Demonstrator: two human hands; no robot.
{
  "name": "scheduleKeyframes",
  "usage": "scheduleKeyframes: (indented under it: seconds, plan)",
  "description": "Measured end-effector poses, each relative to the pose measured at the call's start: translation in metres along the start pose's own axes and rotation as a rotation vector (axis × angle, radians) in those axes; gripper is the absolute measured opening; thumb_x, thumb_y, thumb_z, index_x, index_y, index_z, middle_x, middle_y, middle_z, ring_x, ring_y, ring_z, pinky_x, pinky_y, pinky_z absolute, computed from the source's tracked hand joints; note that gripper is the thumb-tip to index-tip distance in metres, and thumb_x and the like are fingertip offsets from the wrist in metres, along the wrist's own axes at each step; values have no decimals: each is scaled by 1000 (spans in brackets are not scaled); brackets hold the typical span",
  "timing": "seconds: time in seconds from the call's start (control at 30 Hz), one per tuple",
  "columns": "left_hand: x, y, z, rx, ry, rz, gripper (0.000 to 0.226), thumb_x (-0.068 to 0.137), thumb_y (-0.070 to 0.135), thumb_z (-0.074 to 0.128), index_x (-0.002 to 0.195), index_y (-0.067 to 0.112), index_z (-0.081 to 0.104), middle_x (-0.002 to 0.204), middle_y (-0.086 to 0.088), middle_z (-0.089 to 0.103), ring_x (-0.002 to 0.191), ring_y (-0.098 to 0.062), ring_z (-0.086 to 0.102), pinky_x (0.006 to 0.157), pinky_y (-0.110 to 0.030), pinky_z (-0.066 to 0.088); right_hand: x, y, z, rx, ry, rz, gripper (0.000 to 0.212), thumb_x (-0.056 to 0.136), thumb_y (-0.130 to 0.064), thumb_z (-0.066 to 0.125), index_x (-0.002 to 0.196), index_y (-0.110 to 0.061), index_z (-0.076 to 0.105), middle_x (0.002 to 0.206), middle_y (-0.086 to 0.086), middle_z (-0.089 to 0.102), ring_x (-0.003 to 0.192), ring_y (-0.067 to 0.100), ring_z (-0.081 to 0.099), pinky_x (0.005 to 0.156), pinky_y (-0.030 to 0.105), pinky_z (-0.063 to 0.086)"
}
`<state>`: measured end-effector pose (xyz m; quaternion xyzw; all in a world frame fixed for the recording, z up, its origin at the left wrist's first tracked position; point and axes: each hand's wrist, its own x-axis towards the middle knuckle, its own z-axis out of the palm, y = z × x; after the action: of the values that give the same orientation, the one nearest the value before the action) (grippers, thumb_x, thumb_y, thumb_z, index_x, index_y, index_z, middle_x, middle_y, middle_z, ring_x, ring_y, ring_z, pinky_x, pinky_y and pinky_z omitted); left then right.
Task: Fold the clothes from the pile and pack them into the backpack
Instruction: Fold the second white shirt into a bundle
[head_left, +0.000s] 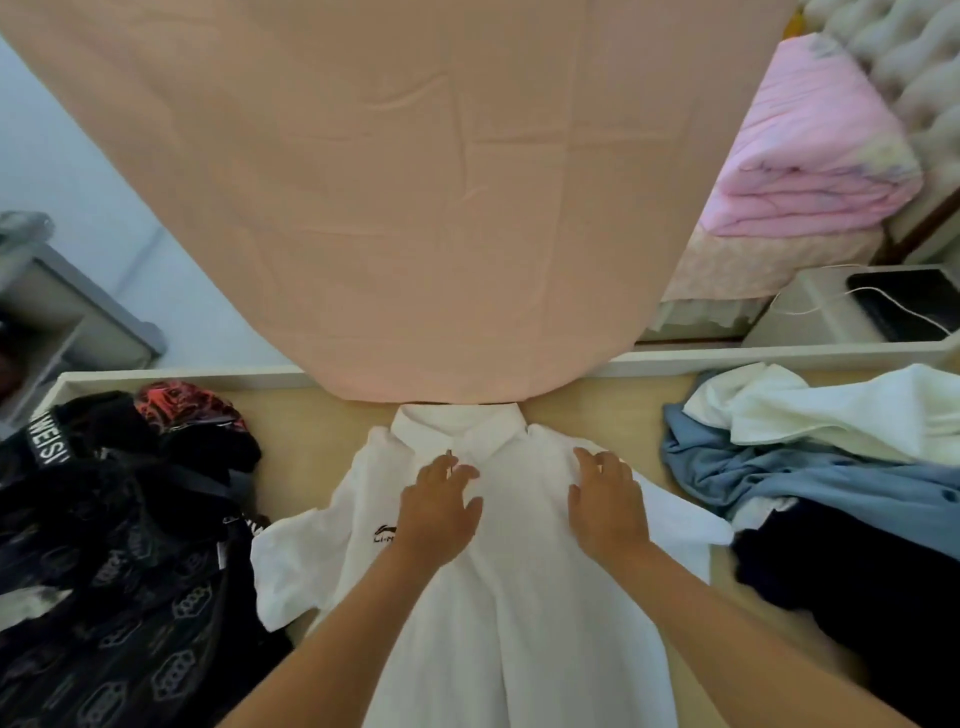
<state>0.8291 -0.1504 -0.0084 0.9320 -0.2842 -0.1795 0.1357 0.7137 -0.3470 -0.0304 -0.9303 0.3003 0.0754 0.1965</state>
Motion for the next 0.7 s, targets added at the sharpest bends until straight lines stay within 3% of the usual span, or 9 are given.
scheduleKeyframes:
  seconds: [0.07,0.13,0.2,0.27,0.37,0.47,0.57,0.63,0.7]
  plan:
    - [-7,5,23,177,-195,-16,60,92,56,47,147,38,31,161,2,15,147,-24,16,114,-45,24,-15,7,12,-85,-117,-69,60,102,-47,30,157,-32,12,161,9,18,145,28,22,112,48,29]
    - [-9,9,42,201,-333,-5,75,90,63,45,153,41,11,163,2,-10,150,-29,-4,117,-51,13,-21,19,21,-201,-274,-111,68,93,-66,7,156,-41,0,165,3,-7,152,25,0,115,59,16]
    - [-5,12,49,152,-384,48,80,91,62,47,154,41,2,162,4,-20,149,-31,-16,120,-51,5,-13,39,22,-250,-331,-75,69,93,-69,10,154,-44,-8,163,-2,-24,152,21,-14,114,65,8]
    - [3,16,47,28,-383,105,77,94,53,51,155,39,6,164,4,-9,150,-26,-10,122,-44,5,-1,57,15,-266,-328,-34,68,98,-64,23,153,-45,-13,161,-3,-29,151,20,-18,116,64,8]
    - [6,15,34,-166,-263,110,62,98,32,53,153,32,25,161,4,21,147,-20,21,118,-33,20,15,58,3,-316,-357,32,69,101,-51,31,155,-39,-10,163,3,-24,152,25,-14,118,62,8]
    - [2,-7,17,-87,29,44,47,93,8,49,137,21,51,140,-2,50,124,-24,49,104,-35,38,14,21,5,-389,-217,48,68,99,-34,39,157,-21,7,164,16,-9,152,34,-3,119,57,10]
    - [-9,-55,3,86,236,-92,52,68,-10,55,111,17,67,115,-9,62,100,-34,58,87,-43,45,-1,-22,21,-273,-18,-164,64,90,-27,57,150,-20,35,160,21,22,145,40,26,111,56,32]
    - [-20,-95,-3,247,203,-86,51,59,-3,69,104,22,67,111,-12,62,93,-38,61,82,-46,47,-13,-48,40,-252,-49,-349,63,83,-34,65,142,-25,46,153,19,37,136,39,42,97,57,43]
    - [-32,-126,-1,337,-28,3,60,71,19,76,127,30,56,137,-12,51,119,-38,54,94,-50,43,-24,-68,60,-248,-170,-366,67,90,-47,52,151,-32,29,161,15,20,145,36,28,102,64,32]
